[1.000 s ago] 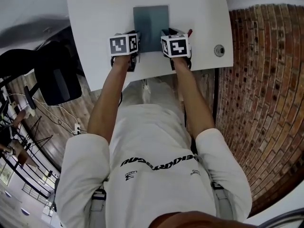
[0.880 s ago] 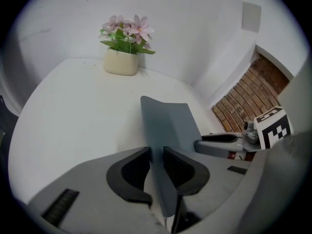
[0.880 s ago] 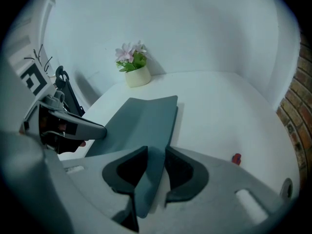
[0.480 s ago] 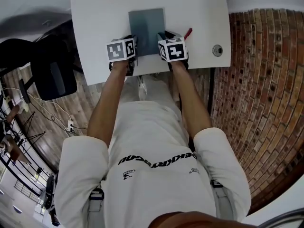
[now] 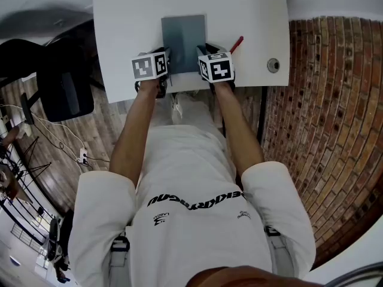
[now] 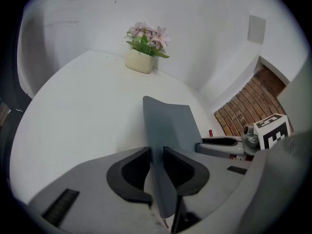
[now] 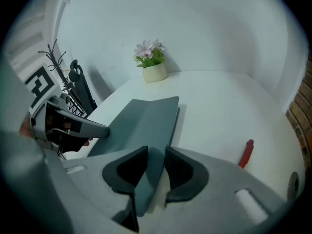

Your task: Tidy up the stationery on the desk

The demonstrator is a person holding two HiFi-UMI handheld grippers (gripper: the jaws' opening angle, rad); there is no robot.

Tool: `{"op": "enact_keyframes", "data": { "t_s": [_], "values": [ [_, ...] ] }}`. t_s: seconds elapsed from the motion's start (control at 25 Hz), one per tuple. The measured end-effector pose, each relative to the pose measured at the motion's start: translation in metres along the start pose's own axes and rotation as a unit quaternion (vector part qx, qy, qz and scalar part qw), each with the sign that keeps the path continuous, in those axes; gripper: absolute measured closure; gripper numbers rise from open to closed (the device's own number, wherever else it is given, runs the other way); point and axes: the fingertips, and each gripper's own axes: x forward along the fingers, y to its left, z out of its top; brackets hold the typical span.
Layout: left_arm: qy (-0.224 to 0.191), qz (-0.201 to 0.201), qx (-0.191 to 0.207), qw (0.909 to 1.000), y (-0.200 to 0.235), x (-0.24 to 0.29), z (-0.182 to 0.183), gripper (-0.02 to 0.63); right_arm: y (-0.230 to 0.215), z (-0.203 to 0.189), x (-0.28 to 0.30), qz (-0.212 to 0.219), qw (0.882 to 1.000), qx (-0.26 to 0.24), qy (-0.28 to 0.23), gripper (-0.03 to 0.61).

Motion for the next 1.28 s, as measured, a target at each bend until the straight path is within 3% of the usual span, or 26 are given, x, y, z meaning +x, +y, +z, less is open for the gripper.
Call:
{"op": "enact_keyframes", "data": {
  "t_s": [0.76, 0.92, 1.08, 1.28],
  "values": [
    [-0.003, -0.018, 0.003, 0.9998, 0.010, -0.004, -0.007, 0.528, 0.006, -0.005, 0.000, -0.014, 1.000, 0.000, 0.009, 0.442],
    [-0.019, 0.000, 0.022, 0.9996, 0.010, -0.013, -0.005, 0.528, 0.002, -0.005, -0.007, -0.014, 1.000, 0.009, 0.001, 0.439],
    [-0.039, -0.007, 0.023, 0.9990, 0.002, -0.022, -0.002, 0.531, -0.005, -0.001, -0.022, -0.025, 0.999, 0.023, -0.021, 0.439],
    [-0.073, -0.013, 0.027, 0.9969, -0.008, -0.037, 0.009, 0.602, -0.024, 0.005, -0.043, -0.034, 0.997, 0.047, -0.047, 0.439]
  ]
}}
